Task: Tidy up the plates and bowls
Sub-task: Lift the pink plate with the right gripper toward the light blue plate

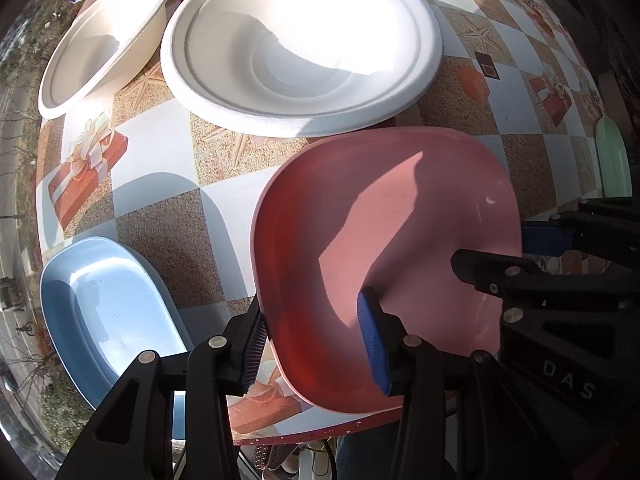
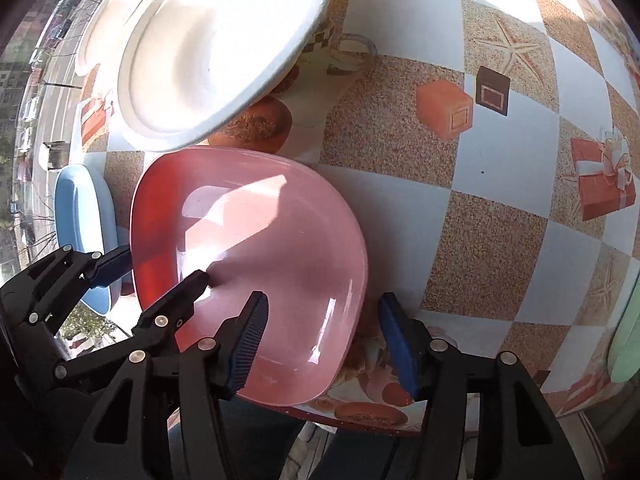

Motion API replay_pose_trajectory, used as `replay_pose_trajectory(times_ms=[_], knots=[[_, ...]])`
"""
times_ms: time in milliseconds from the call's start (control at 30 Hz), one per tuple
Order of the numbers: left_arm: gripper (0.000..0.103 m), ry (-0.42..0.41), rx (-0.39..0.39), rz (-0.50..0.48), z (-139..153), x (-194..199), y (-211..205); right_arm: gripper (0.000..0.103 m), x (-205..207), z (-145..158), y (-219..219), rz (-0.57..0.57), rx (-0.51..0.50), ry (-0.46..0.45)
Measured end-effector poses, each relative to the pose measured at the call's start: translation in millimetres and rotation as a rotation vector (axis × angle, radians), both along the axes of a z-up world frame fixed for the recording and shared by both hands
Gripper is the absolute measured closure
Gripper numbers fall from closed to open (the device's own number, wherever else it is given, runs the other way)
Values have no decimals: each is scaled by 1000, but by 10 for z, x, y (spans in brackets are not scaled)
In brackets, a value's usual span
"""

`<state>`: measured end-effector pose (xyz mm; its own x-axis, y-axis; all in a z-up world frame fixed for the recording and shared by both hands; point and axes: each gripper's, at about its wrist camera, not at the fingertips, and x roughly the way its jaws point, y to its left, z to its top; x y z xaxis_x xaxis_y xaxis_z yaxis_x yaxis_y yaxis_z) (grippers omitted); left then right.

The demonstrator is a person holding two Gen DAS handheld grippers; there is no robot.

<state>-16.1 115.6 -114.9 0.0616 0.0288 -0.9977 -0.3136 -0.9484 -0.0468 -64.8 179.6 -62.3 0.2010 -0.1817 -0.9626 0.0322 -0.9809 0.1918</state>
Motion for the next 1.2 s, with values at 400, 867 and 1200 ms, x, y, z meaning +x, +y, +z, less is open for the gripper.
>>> replay_pose_trajectory(times_ms=[400,867,1200], knots=[[70,-10,-16,-2,177,-8,-187,89,8,-42,-124,4,-2,-55],[70,46,-14,37,578,-5,-236,89,-7,338,-126,74,3,-19],[70,87,-22,101,823,55,-376,89,5,381,-438,124,-5,-1]])
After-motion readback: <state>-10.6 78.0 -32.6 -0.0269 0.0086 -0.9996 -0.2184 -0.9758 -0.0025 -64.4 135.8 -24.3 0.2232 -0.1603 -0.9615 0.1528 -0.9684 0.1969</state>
